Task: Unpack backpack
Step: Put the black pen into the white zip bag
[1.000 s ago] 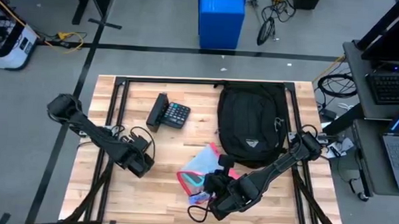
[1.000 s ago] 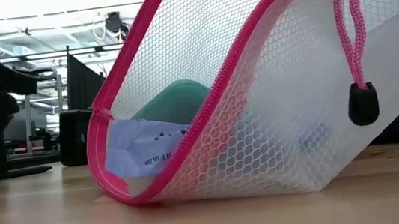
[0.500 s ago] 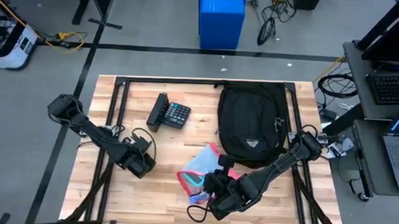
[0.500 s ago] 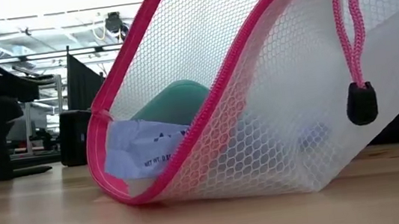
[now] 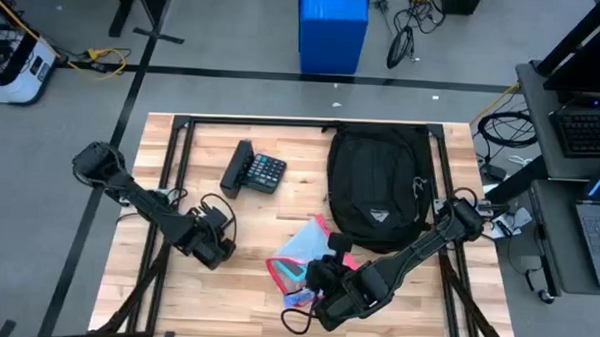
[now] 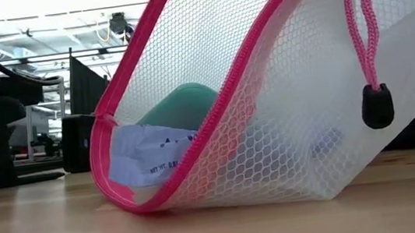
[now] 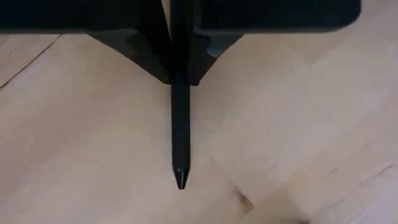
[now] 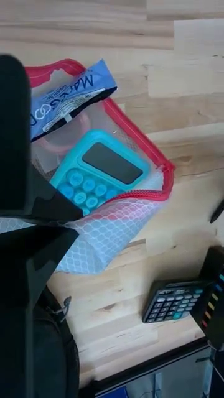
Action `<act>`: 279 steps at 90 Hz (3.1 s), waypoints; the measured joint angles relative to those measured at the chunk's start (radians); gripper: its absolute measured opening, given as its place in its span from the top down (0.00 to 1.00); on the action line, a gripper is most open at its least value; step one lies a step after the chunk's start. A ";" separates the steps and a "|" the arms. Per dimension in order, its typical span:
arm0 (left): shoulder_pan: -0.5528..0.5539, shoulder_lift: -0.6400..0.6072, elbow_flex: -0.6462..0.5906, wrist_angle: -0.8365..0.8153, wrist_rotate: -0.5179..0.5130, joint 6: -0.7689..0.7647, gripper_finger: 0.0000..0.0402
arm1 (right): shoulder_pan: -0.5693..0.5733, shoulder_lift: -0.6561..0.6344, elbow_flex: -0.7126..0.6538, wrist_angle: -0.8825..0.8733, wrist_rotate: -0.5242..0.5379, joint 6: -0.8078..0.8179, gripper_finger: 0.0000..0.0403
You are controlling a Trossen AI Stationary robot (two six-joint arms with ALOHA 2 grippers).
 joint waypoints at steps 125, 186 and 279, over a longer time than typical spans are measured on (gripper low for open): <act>0.085 0.205 0.250 1.022 0.027 0.650 1.00 | -0.006 0.000 0.000 0.013 0.000 0.000 1.00; 0.258 0.271 0.426 1.038 0.038 0.863 0.69 | -0.009 0.000 0.000 0.014 -0.003 -0.001 1.00; -0.020 0.172 0.401 0.148 -0.061 0.552 0.62 | -0.005 0.000 0.000 0.009 -0.001 -0.001 1.00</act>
